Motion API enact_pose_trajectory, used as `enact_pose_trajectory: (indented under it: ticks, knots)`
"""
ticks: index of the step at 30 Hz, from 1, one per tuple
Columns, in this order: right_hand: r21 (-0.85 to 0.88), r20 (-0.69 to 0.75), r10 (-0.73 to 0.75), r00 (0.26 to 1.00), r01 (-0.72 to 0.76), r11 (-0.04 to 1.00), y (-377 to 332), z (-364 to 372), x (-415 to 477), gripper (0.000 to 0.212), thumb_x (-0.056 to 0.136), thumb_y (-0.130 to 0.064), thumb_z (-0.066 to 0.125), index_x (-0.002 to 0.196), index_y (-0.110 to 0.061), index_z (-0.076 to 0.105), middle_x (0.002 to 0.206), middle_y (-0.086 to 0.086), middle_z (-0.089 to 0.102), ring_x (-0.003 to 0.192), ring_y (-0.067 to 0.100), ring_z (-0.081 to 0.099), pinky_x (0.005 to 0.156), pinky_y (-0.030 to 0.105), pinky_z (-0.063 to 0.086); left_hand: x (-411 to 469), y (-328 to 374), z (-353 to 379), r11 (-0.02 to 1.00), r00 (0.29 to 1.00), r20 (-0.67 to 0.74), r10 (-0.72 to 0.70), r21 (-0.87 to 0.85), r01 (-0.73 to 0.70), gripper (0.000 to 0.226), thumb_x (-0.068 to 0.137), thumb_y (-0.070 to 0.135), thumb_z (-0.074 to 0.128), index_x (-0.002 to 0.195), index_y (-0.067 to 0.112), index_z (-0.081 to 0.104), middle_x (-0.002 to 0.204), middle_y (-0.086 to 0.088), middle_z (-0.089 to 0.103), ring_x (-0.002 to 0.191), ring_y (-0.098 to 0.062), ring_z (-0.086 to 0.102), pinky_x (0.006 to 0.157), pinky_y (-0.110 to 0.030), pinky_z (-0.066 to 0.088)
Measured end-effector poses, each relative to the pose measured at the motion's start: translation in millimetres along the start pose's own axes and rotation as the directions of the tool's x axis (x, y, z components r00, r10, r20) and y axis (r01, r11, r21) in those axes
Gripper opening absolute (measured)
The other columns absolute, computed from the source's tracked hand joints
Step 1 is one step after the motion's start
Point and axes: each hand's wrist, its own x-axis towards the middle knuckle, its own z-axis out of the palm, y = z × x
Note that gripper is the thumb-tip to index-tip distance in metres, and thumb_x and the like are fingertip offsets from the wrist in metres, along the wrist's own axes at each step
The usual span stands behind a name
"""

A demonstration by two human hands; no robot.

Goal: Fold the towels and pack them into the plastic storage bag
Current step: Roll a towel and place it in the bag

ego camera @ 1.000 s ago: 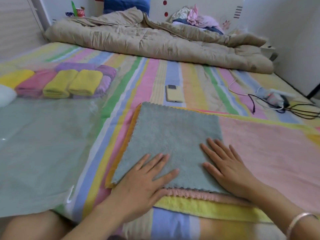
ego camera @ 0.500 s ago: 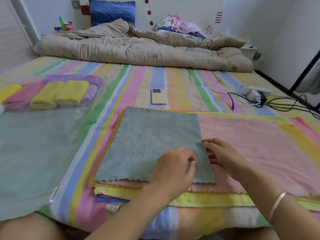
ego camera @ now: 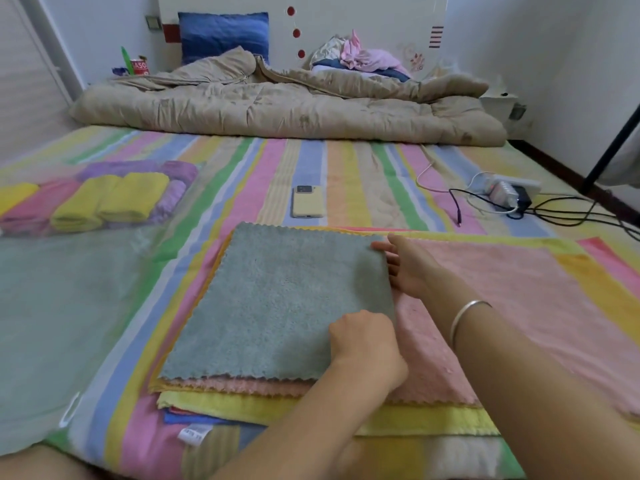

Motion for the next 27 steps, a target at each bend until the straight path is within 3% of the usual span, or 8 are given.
enact_pose_trajectory:
  ticks: [4, 8, 11, 14, 18, 21, 24, 27]
  knots:
    - [-0.142, -0.091, -0.079, 0.993, 0.066, 0.988, -16, 9, 11, 0.018, 0.092, -0.021, 0.053, 0.102, -0.010, 0.063, 0.076, 0.006, 0.055, 0.060, 0.017, 0.052, 0.047, 0.023, 0.040, -9, -32, -8, 0.962, 1.000, -0.025, -0.005, -0.275, -0.002, 0.020, 0.080, 0.032, 0.057, 0.077, 0.013, 0.059, 0.086, -0.010, 0.066, 0.090, -0.030, 0.062, 0.066, -0.033, 0.043]
    - [-0.238, -0.110, -0.198, 0.974, 0.167, 0.957, -35, 27, 16, 0.013, 0.085, -0.013, 0.062, 0.096, -0.010, 0.067, 0.085, 0.006, 0.061, 0.059, 0.013, 0.052, 0.052, 0.024, 0.036, -21, -77, -4, 0.804, 0.994, -0.098, -0.041, -0.594, -0.025, 0.023, 0.080, 0.031, 0.063, 0.065, 0.014, 0.056, 0.053, 0.005, 0.051, 0.057, -0.015, 0.053, 0.059, -0.029, 0.046]
    - [-0.273, -0.077, -0.279, 0.957, 0.249, 0.929, -46, 59, 14, 0.028, 0.086, -0.006, 0.056, 0.110, 0.004, 0.068, 0.079, 0.008, 0.058, 0.057, 0.014, 0.048, 0.052, 0.023, 0.040, -35, -113, -2, 0.622, 0.988, -0.098, -0.116, -0.783, -0.005, 0.026, 0.083, 0.029, 0.070, 0.063, 0.014, 0.062, 0.048, 0.008, 0.055, 0.047, -0.009, 0.054, 0.058, -0.034, 0.058]
    - [-0.345, 0.002, -0.341, 0.940, 0.321, 0.882, -50, 101, 8, 0.030, 0.088, -0.001, 0.049, 0.110, 0.007, 0.067, 0.087, 0.011, 0.055, 0.059, 0.015, 0.046, 0.056, 0.023, 0.043, -48, -148, -2, 0.483, 0.976, -0.070, -0.207, -0.875, 0.040, 0.023, 0.085, 0.019, 0.072, 0.063, 0.015, 0.065, 0.051, 0.007, 0.058, 0.045, -0.007, 0.053, 0.050, -0.030, 0.056]
    - [-0.478, 0.090, -0.331, 0.939, 0.332, 0.813, -42, 166, 18, 0.030, 0.089, -0.003, 0.047, 0.108, 0.011, 0.066, 0.084, 0.012, 0.056, 0.062, 0.020, 0.051, 0.065, 0.031, 0.048, -59, -195, 3, 0.540, 0.934, -0.157, -0.321, -0.840, 0.044, 0.021, 0.081, 0.015, 0.075, 0.062, 0.021, 0.067, 0.052, 0.003, 0.060, 0.042, -0.008, 0.051, 0.050, -0.031, 0.051]
    - [-0.564, 0.136, -0.284, 0.949, 0.310, 0.766, -33, 205, 28, 0.018, 0.087, -0.006, 0.050, 0.094, -0.004, 0.066, 0.085, 0.013, 0.058, 0.071, 0.023, 0.056, 0.067, 0.032, 0.048, -65, -221, 8, 0.555, 0.904, -0.155, -0.399, -0.825, 0.103, 0.024, 0.080, 0.017, 0.076, 0.065, 0.027, 0.062, 0.052, 0.007, 0.062, 0.040, -0.002, 0.049, 0.054, -0.029, 0.045]
    - [-0.604, 0.139, -0.249, 0.959, 0.281, 0.746, -20, 230, 32, 0.007, 0.087, -0.007, 0.051, 0.086, -0.006, 0.057, 0.081, 0.013, 0.057, 0.067, 0.025, 0.054, 0.065, 0.031, 0.050, -65, -235, 11, 0.622, 0.902, -0.142, -0.409, -0.767, 0.161, 0.023, 0.082, 0.024, 0.074, 0.073, 0.034, 0.056, 0.059, 0.007, 0.065, 0.054, -0.001, 0.056, 0.062, -0.025, 0.046]
    - [-0.624, 0.076, -0.245, 0.966, 0.238, 0.744, -9, 242, 39, 0.013, 0.087, -0.009, 0.049, 0.079, -0.003, 0.058, 0.079, 0.018, 0.060, 0.070, 0.031, 0.059, 0.079, 0.045, 0.056, -64, -242, 14, 0.632, 0.901, -0.120, -0.418, -0.751, 0.193, 0.022, 0.084, 0.027, 0.072, 0.075, 0.036, 0.053, 0.064, 0.007, 0.068, 0.066, -0.007, 0.063, 0.070, -0.026, 0.050]
